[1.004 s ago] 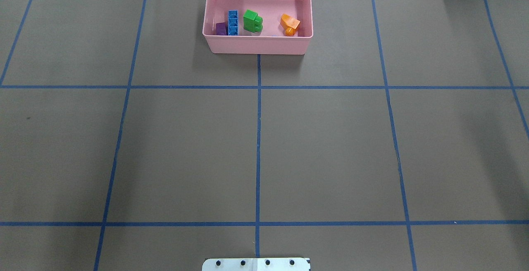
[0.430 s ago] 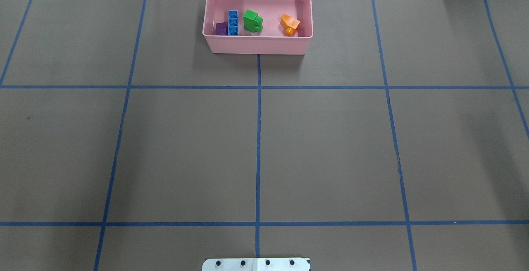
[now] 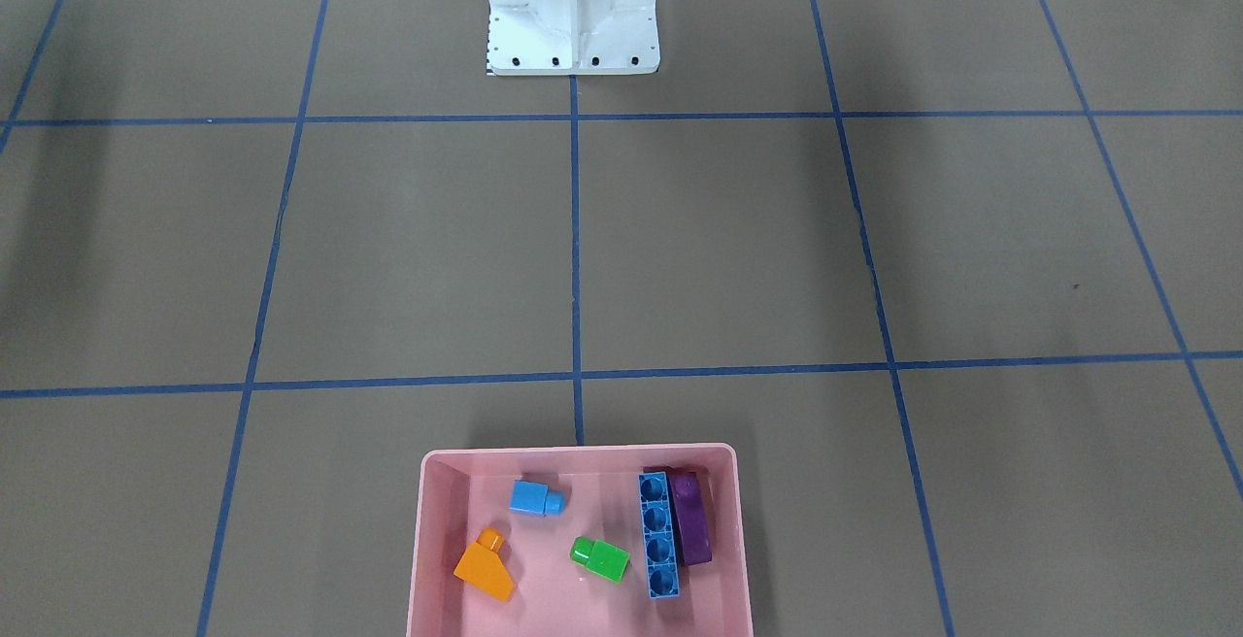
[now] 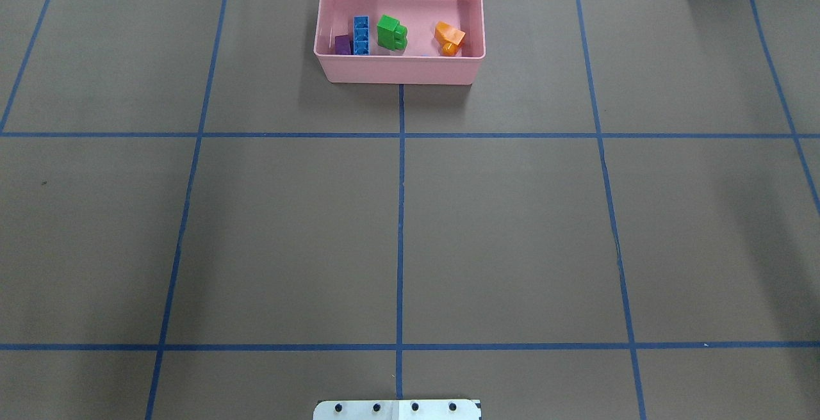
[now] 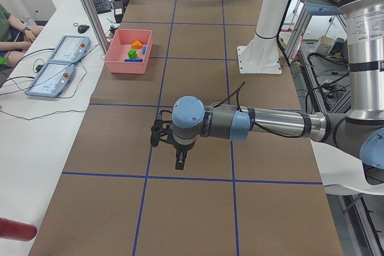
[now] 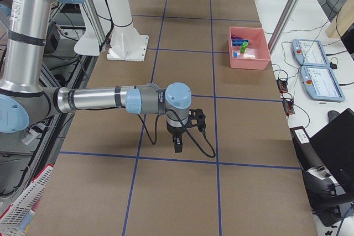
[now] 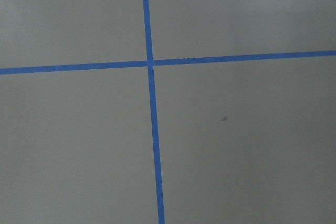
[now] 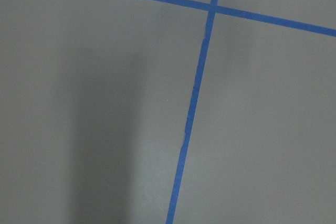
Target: Put all blocks into box
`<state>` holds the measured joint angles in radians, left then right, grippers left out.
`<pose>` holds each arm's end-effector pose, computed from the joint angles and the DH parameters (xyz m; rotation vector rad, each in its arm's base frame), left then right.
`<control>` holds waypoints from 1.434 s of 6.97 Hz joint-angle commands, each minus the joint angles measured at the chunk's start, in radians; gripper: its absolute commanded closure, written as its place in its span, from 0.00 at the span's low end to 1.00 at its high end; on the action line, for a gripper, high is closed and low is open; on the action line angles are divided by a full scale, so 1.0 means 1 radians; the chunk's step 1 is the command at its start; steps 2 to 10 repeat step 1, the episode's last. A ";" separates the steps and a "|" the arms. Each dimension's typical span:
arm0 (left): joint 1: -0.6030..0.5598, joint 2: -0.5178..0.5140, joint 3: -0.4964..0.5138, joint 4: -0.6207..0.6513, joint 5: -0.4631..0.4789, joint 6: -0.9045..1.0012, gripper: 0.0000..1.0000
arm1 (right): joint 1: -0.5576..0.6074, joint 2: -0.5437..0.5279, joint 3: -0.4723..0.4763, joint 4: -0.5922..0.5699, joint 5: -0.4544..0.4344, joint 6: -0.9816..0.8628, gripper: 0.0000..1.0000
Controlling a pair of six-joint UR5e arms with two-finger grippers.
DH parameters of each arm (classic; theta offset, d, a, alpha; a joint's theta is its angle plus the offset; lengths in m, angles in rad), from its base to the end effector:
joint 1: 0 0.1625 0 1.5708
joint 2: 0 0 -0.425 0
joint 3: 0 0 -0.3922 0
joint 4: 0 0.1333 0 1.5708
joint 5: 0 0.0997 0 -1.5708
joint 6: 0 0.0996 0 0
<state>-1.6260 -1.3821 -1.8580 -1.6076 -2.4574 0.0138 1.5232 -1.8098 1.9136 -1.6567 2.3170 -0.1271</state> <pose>-0.0791 -0.4141 0.5903 0.1568 0.8802 0.0214 0.0470 -0.3932 0.6061 0.0468 -0.7459 -0.1732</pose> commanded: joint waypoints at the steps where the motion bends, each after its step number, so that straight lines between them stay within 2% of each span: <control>1: 0.000 0.000 -0.001 0.002 0.000 0.000 0.00 | 0.000 0.000 0.001 0.000 0.001 0.000 0.00; 10: 0.000 0.000 -0.001 0.002 0.000 0.000 0.00 | 0.000 0.000 0.001 0.000 0.001 0.000 0.00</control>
